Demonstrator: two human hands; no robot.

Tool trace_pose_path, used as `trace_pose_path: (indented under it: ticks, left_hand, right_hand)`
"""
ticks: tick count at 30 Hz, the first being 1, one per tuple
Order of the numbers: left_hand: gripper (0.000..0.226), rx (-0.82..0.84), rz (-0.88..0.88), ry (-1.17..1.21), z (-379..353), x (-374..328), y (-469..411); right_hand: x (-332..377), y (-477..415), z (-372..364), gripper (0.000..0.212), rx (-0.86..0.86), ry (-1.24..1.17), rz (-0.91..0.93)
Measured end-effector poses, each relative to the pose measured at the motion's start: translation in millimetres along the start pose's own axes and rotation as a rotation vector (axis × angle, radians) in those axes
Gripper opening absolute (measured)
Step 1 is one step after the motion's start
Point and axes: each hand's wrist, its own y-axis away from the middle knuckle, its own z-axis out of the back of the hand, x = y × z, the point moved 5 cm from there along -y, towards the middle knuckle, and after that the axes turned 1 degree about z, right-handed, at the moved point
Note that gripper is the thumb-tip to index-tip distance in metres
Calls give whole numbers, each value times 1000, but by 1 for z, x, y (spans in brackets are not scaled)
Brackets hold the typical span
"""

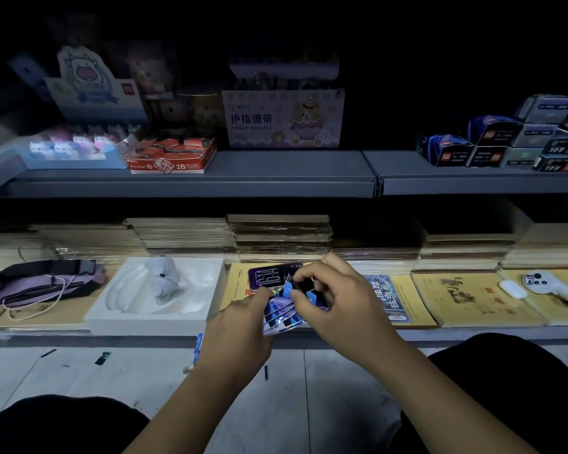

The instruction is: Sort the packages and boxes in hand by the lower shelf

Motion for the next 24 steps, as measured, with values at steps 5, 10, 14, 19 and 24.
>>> trace_pose_path:
  ticks: [5, 10, 14, 19, 24]
  left_hand:
    - [35, -14, 14, 22, -2, 1, 0]
    - [36, -29, 11, 27, -2, 1, 1]
    - [32, -41, 8, 23, 0, -1, 1]
    - [24, -90, 25, 11, 8, -4, -1]
    - [26, -86, 52, 2, 10, -3, -2]
  right_hand:
    - [6, 1, -3, 26, 20, 88, 61]
    - [2, 2, -7, 19, -10, -21, -6]
    - [1, 2, -14, 16, -40, -105, -112]
    - [2, 0, -9, 27, -127, -160, -137]
    - [-1, -1, -8, 35, -153, -193, -173]
